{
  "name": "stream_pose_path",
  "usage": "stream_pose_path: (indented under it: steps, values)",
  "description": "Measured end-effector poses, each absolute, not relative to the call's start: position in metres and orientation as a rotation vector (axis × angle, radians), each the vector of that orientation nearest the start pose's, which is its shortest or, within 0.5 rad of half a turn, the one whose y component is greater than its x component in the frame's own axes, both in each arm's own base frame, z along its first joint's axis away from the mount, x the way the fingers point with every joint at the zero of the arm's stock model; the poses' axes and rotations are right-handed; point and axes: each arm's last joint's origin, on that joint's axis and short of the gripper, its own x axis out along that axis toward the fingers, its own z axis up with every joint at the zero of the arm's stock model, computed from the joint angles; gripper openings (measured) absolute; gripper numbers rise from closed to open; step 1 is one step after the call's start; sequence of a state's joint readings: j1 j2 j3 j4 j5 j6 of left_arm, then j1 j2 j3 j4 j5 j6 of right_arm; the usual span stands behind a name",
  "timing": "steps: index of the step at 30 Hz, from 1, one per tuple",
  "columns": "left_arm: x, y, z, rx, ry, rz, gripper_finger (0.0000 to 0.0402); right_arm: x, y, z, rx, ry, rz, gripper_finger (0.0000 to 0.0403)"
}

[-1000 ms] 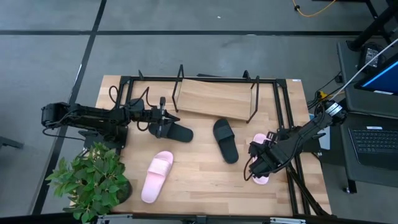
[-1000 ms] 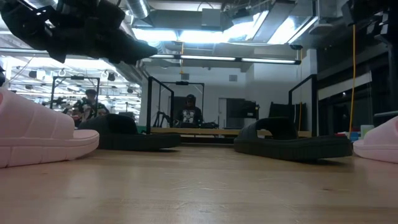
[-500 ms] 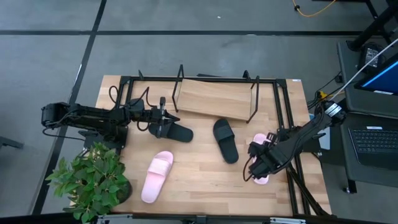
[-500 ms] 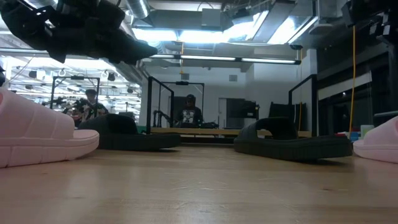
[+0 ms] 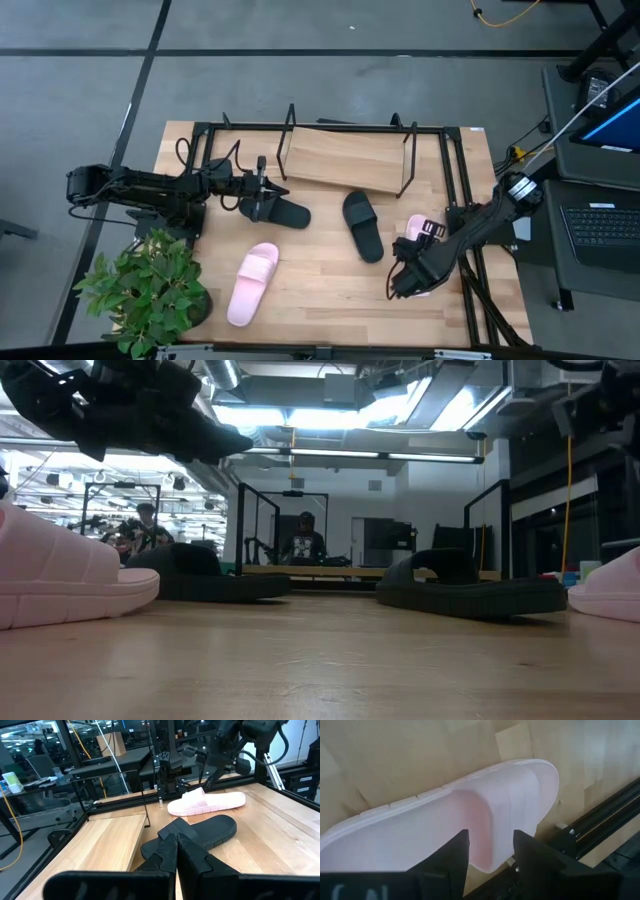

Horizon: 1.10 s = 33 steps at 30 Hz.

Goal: Pick and place slides into the shelf
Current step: Put the right pink slide on the shelf

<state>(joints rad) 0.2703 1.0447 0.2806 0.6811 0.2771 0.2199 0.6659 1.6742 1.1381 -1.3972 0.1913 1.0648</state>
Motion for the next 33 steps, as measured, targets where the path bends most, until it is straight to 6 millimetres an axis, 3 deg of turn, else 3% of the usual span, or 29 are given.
stream_pose_path:
  steps: [33]
  values:
    - [0.196, 0.046, 0.198, 0.197, 0.079, -0.011, 0.0, 0.217, 0.155, 0.154, -0.173, 1.762, -0.757, 0.0156]
